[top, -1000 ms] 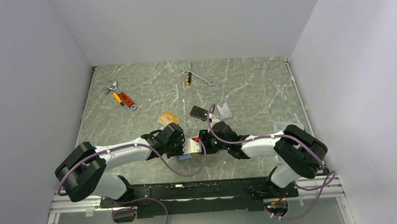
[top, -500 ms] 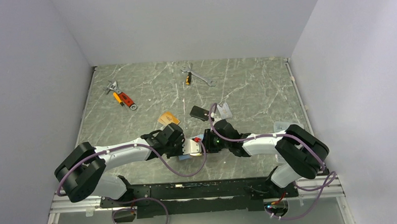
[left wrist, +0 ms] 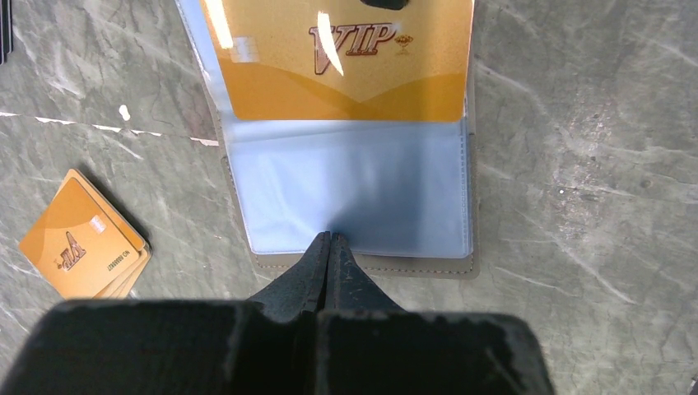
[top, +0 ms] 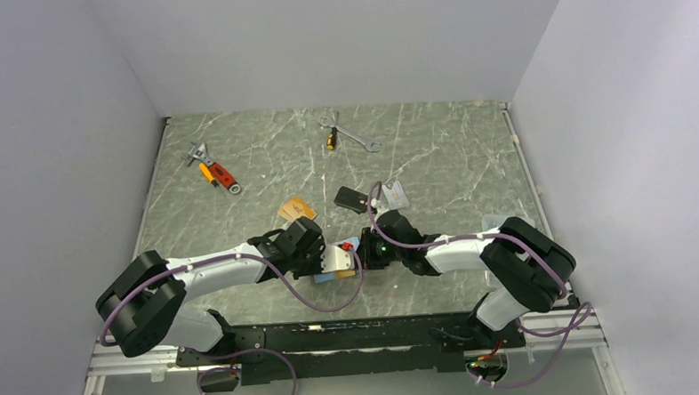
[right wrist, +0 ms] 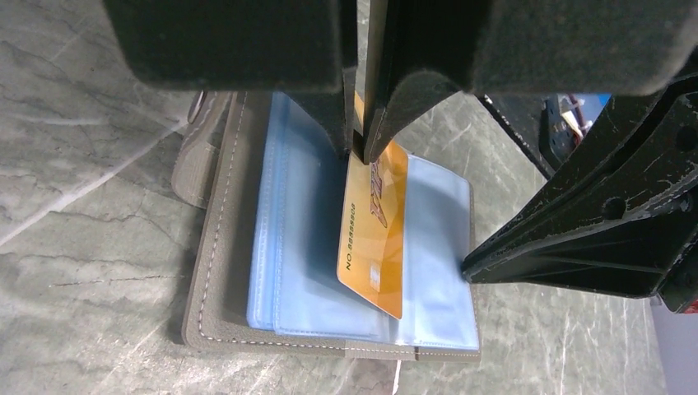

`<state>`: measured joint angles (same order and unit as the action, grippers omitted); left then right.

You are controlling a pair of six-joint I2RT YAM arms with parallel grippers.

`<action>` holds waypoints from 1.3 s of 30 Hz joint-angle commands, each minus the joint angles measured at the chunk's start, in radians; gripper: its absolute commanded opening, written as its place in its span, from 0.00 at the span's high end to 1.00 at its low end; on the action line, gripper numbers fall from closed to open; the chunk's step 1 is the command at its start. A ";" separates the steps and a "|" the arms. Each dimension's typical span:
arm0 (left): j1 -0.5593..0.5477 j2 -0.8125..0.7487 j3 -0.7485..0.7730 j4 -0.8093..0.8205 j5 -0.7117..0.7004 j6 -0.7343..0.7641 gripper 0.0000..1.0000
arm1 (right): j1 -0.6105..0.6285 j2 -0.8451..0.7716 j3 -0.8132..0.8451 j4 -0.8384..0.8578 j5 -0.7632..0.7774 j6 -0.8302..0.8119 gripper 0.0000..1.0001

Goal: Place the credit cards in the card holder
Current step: Insert the credit card into the card holder.

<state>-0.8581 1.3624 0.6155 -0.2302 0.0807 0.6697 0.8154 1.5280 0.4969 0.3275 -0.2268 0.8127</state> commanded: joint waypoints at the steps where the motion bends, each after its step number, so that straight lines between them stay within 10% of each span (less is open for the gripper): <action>1: -0.002 -0.013 -0.013 -0.068 -0.007 0.008 1.00 | -0.006 0.037 0.021 -0.085 0.003 -0.035 0.96; 39: -0.016 -0.030 0.000 -0.098 -0.002 -0.001 1.00 | 0.048 0.184 0.149 -0.148 -0.086 -0.016 0.91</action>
<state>-0.8639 1.3457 0.6155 -0.2783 0.0544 0.6731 0.8387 1.6749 0.6563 0.2485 -0.3431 0.7975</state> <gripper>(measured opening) 0.009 0.077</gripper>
